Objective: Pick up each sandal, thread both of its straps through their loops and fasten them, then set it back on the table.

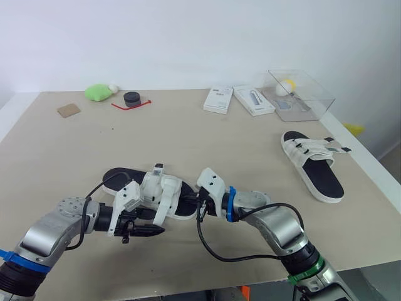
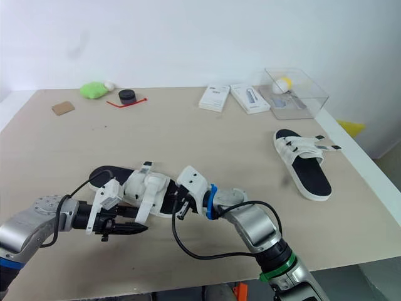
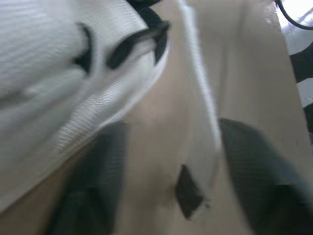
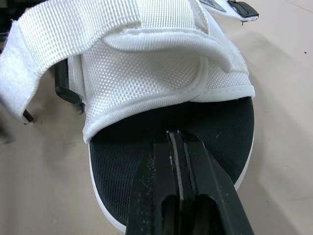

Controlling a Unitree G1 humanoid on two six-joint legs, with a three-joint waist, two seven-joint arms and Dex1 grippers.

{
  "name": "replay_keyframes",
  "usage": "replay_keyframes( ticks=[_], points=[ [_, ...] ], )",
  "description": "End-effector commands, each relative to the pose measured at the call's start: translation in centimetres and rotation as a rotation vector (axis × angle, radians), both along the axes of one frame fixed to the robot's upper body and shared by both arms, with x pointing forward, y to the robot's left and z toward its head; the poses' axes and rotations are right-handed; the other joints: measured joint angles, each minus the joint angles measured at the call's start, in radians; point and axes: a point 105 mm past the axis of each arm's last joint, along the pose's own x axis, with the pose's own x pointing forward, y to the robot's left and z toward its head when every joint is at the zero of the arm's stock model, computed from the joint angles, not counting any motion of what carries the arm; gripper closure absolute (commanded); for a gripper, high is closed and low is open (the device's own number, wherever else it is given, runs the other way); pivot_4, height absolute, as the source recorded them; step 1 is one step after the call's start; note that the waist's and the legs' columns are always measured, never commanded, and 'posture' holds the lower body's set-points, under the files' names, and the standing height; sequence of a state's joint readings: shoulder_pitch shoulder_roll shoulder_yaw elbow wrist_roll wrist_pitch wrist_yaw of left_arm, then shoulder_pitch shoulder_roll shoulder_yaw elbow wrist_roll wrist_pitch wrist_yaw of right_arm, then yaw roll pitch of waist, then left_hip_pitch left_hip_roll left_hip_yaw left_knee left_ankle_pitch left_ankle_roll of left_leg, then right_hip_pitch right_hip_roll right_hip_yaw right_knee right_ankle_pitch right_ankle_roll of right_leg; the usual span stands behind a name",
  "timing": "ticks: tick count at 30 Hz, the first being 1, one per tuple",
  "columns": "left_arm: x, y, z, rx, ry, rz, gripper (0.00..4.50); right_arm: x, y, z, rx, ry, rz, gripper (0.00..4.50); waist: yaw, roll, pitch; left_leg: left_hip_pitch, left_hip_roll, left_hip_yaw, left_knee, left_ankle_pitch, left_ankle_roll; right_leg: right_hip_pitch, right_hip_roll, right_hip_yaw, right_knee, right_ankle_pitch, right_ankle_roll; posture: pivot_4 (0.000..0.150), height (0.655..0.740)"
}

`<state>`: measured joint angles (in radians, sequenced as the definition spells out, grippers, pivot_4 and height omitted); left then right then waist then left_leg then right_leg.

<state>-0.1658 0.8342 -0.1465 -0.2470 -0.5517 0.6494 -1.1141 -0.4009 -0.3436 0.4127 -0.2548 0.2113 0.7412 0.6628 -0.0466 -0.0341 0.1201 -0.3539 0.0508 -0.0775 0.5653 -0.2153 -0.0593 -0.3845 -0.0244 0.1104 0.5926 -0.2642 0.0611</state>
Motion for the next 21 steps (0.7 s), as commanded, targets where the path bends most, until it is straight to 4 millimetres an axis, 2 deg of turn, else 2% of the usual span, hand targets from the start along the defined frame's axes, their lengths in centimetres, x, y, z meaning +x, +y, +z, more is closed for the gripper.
replay_keyframes(
  ticks=[1,2,5,7,11,14,21],
  points=[
    [0.6,0.0,1.6,-0.032,-0.019,-0.005,4.06,0.4,-0.8,-1.1,-0.041,0.036,-0.043,4.50,0.000,0.000,0.000,0.000,0.000,0.000,0.000,0.000,0.000,0.000,0.000,0.000,0.000,0.000,0.000,0.150,0.7400],
    [0.5,0.0,1.7,-0.034,-0.008,-0.009,4.43,0.5,-0.8,-1.1,-0.041,0.036,-0.043,4.50,0.000,0.000,0.000,0.000,0.000,0.000,0.000,0.000,0.000,0.000,0.000,0.000,0.000,0.000,0.000,0.150,0.7400],
    [-0.3,0.0,2.7,-0.039,0.064,-0.042,4.43,0.4,-0.8,-1.1,-0.038,0.034,-0.043,4.50,-0.001,0.000,0.000,0.000,0.000,0.000,0.000,0.000,0.000,0.000,0.000,0.000,0.000,0.000,0.000,0.150,0.7400],
    [-0.4,-0.4,4.6,-0.096,0.124,-0.040,4.43,0.5,-0.7,-1.1,-0.037,0.033,-0.042,4.50,-0.001,-0.001,0.001,0.000,0.000,0.000,0.000,0.000,0.000,0.000,0.000,0.000,0.000,0.000,0.000,0.150,0.7400],
    [1.2,-1.0,8.4,-0.247,0.161,0.014,4.43,0.5,-0.6,-1.0,-0.033,0.031,-0.041,4.50,-0.001,-0.001,0.001,0.000,0.000,0.000,0.000,0.001,0.001,0.000,0.001,0.000,0.000,-0.001,0.001,0.150,0.7400],
    [2.5,-1.6,10.3,-0.366,0.184,0.057,4.43,0.6,-0.5,-1.0,-0.030,0.031,-0.042,4.50,-0.002,-0.001,0.001,0.000,-0.001,0.000,0.001,0.001,0.001,0.000,0.000,0.000,0.000,-0.001,0.002,0.150,0.7400],
    [4.1,-2.6,7.7,-0.381,0.280,0.131,4.43,0.6,-0.4,-1.0,-0.024,0.033,-0.046,4.50,-0.004,-0.002,0.000,0.001,-0.001,-0.003,0.001,0.000,0.001,0.001,0.003,0.001,0.002,0.006,0.005,0.150,0.7400]
  ],
)
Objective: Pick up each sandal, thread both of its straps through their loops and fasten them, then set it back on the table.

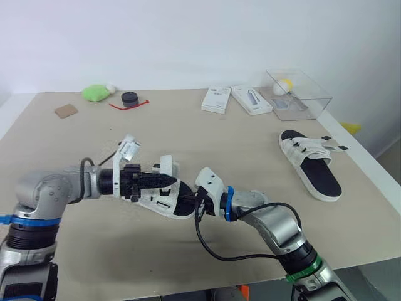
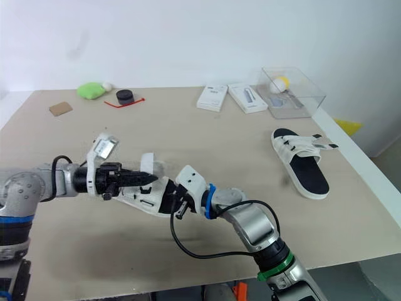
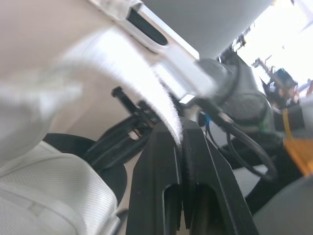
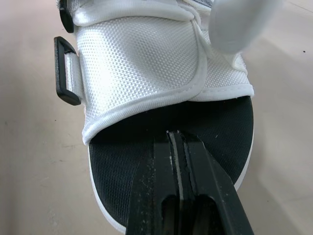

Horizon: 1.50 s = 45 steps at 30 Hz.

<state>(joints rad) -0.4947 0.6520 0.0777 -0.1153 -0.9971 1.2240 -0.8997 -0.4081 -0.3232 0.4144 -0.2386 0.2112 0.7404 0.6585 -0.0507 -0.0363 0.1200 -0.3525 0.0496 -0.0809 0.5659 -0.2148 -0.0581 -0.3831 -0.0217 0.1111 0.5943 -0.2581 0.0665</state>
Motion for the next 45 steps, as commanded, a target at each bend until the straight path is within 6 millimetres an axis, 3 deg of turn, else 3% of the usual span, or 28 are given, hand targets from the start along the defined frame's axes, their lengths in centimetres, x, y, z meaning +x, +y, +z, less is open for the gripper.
replay_keyframes(
  ticks=[1,9,20,26,35,39,45],
  points=[
    [0.6,0.1,-0.5,0.005,0.009,0.012,4.43,0.4,-0.9,-1.0,-0.037,0.027,-0.048,4.50,0.000,0.000,0.000,0.000,0.000,0.000,0.000,0.000,0.000,0.000,0.000,0.000,0.000,0.000,0.000,0.150,0.7400],
    [1.2,0.7,-2.6,0.054,0.117,0.005,4.43,0.4,-1.1,-1.0,-0.037,0.027,-0.061,4.50,0.000,0.000,0.000,0.000,0.000,-0.001,0.000,0.000,0.000,0.000,0.000,0.000,-0.001,0.001,-0.001,0.150,0.7400],
    [1.0,1.0,-3.6,0.137,0.076,-0.031,4.43,0.4,-1.2,-1.0,-0.037,0.024,-0.069,4.50,0.001,0.001,-0.001,0.000,-0.001,-0.001,0.000,0.000,0.000,0.000,0.000,0.000,-0.001,0.001,-0.001,0.150,0.7400],
    [1.5,0.8,-2.8,0.106,-0.025,-0.030,4.43,0.4,-1.1,-0.9,-0.036,0.024,-0.065,4.50,0.001,0.001,-0.001,0.000,0.000,-0.001,0.000,0.000,0.000,0.000,0.000,0.000,-0.001,0.001,-0.001,0.150,0.7400],
    [0.3,0.7,-3.0,0.125,-0.043,-0.106,4.43,0.5,-1.1,-0.9,-0.036,0.024,-0.066,4.50,0.001,0.001,-0.001,0.000,0.000,-0.001,0.000,0.000,0.000,0.000,-0.001,0.000,-0.001,0.001,-0.001,0.150,0.7400],
    [-0.1,0.6,-4.1,0.173,-0.054,-0.130,4.43,0.5,-1.1,-0.8,-0.036,0.023,-0.066,4.50,0.001,0.001,-0.001,0.000,0.000,-0.001,0.000,0.000,0.000,0.000,-0.001,0.000,-0.001,0.001,-0.001,0.150,0.7400],
    [-0.2,0.2,-3.0,0.104,-0.035,-0.143,4.43,0.6,-1.1,-0.8,-0.033,0.023,-0.066,4.50,0.001,0.001,-0.001,0.000,-0.001,-0.001,0.000,0.000,0.000,0.000,-0.001,0.000,-0.001,0.001,-0.001,0.150,0.7400]
  ],
)
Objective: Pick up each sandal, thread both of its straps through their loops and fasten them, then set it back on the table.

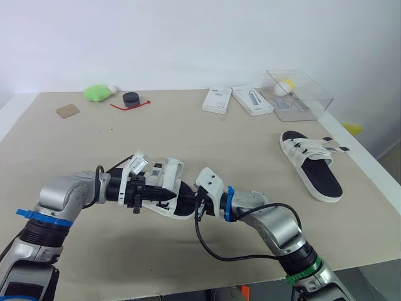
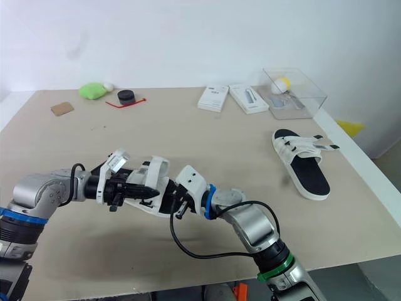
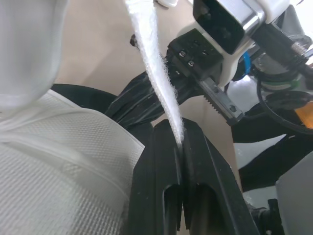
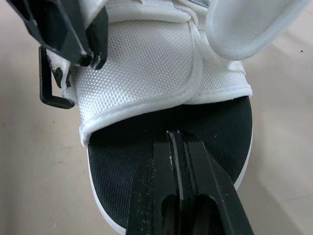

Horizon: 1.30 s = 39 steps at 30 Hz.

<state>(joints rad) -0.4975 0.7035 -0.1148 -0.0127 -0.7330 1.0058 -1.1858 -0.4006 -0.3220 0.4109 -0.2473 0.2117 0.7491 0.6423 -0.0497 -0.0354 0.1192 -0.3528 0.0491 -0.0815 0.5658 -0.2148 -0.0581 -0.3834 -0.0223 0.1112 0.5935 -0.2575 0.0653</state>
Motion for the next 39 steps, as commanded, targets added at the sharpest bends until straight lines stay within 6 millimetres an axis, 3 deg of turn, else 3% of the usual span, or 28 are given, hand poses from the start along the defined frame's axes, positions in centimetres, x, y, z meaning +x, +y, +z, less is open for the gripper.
replay_keyframes(
  ticks=[1,8,25,35,39],
  points=[
    [-0.2,-0.2,0.9,-0.053,0.035,-0.005,4.43,0.5,-0.9,-0.8,-0.034,0.023,-0.048,4.50,0.000,0.000,0.000,0.000,0.000,0.000,0.000,0.000,0.000,0.000,0.000,0.000,0.000,0.000,0.000,0.150,0.7400],
    [0.0,0.1,1.6,-0.089,0.044,0.008,4.43,0.4,-0.8,-0.8,-0.034,0.025,-0.045,4.50,0.000,0.000,0.000,0.000,0.000,0.000,0.000,0.000,0.000,0.000,0.000,0.000,0.000,0.000,0.000,0.150,0.7400],
    [-0.7,0.6,-1.6,0.079,-0.028,-0.061,4.43,0.5,-0.9,-0.8,-0.034,0.021,-0.051,4.50,0.000,0.000,0.000,0.000,0.000,0.000,0.000,0.000,0.000,0.000,0.000,0.000,0.000,0.000,0.000,0.150,0.7400],
    [1.2,0.7,-3.1,0.150,-0.135,0.003,4.43,0.5,-1.0,-0.7,-0.035,0.019,-0.053,4.50,0.001,0.004,-0.005,0.000,0.000,0.000,0.000,0.000,0.000,0.000,0.000,0.000,0.000,0.000,0.000,0.150,0.7400],
    [0.9,0.7,-3.2,0.144,-0.129,-0.015,4.43,0.5,-1.0,-0.7,-0.035,0.020,-0.052,4.50,0.001,0.003,-0.007,0.000,0.000,0.000,0.000,0.000,0.000,0.000,0.000,0.000,0.000,-0.001,-0.001,0.150,0.7400]
  ],
)
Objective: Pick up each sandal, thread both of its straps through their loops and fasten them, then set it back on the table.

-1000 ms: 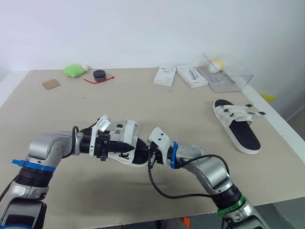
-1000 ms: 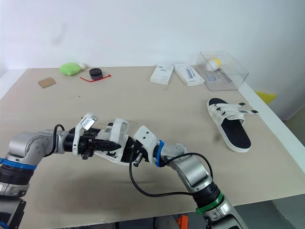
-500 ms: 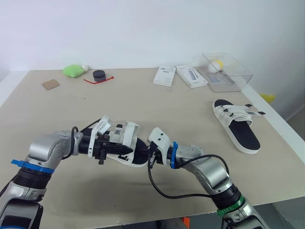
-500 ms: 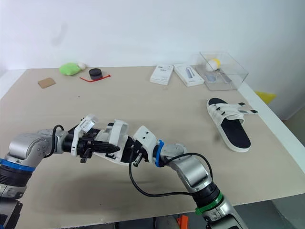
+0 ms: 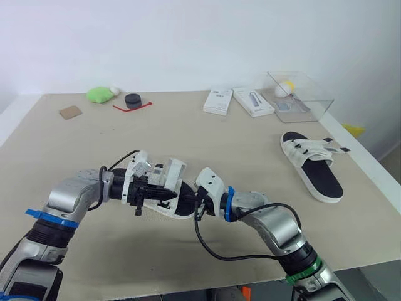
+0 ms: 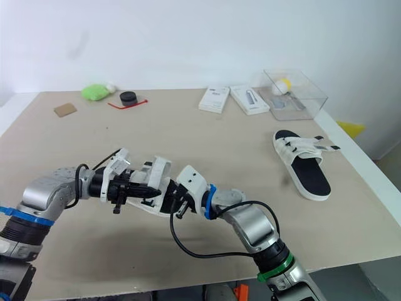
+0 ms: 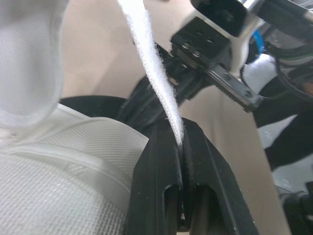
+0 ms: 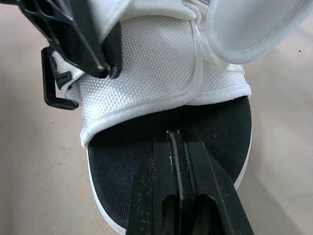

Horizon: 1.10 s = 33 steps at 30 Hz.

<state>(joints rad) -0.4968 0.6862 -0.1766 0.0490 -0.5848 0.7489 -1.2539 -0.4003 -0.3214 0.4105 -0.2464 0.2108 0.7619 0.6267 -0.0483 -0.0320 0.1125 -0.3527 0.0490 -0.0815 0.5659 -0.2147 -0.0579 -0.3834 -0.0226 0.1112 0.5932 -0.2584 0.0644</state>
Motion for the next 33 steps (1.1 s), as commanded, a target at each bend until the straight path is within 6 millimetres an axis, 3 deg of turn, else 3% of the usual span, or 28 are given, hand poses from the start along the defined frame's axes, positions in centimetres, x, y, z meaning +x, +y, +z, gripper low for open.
replay_keyframes(
  ticks=[1,15,24,33],
  points=[
    [0.0,0.7,-2.2,0.085,0.051,0.038,4.43,0.3,-0.8,-0.6,-0.026,0.015,-0.034,4.50,0.000,0.000,0.000,0.000,0.000,0.000,0.000,0.000,0.000,0.000,0.000,0.000,0.000,0.000,0.000,0.150,0.7400],
    [-1.2,-0.1,-3.7,0.127,0.054,-0.003,4.43,0.5,-0.7,-0.5,-0.024,0.011,-0.036,4.50,0.000,0.002,-0.004,0.000,0.000,0.000,0.000,0.000,0.000,0.000,0.000,0.000,0.000,-0.001,0.000,0.150,0.7400],
    [-1.8,-0.8,-2.9,0.102,0.024,-0.021,4.43,0.4,-0.6,-0.5,-0.020,0.012,-0.033,4.50,0.000,0.002,-0.005,0.000,0.000,0.000,0.000,0.000,0.000,0.001,0.000,0.000,0.000,-0.001,0.000,0.150,0.7400],
    [-2.6,0.2,-4.3,0.220,-0.014,-0.059,4.43,0.4,-0.5,-0.5,-0.014,0.013,-0.036,4.50,0.000,0.002,-0.006,0.000,-0.001,0.000,0.000,-0.001,-0.001,0.001,-0.001,0.000,0.000,-0.002,0.000,0.150,0.7400]
  ],
)
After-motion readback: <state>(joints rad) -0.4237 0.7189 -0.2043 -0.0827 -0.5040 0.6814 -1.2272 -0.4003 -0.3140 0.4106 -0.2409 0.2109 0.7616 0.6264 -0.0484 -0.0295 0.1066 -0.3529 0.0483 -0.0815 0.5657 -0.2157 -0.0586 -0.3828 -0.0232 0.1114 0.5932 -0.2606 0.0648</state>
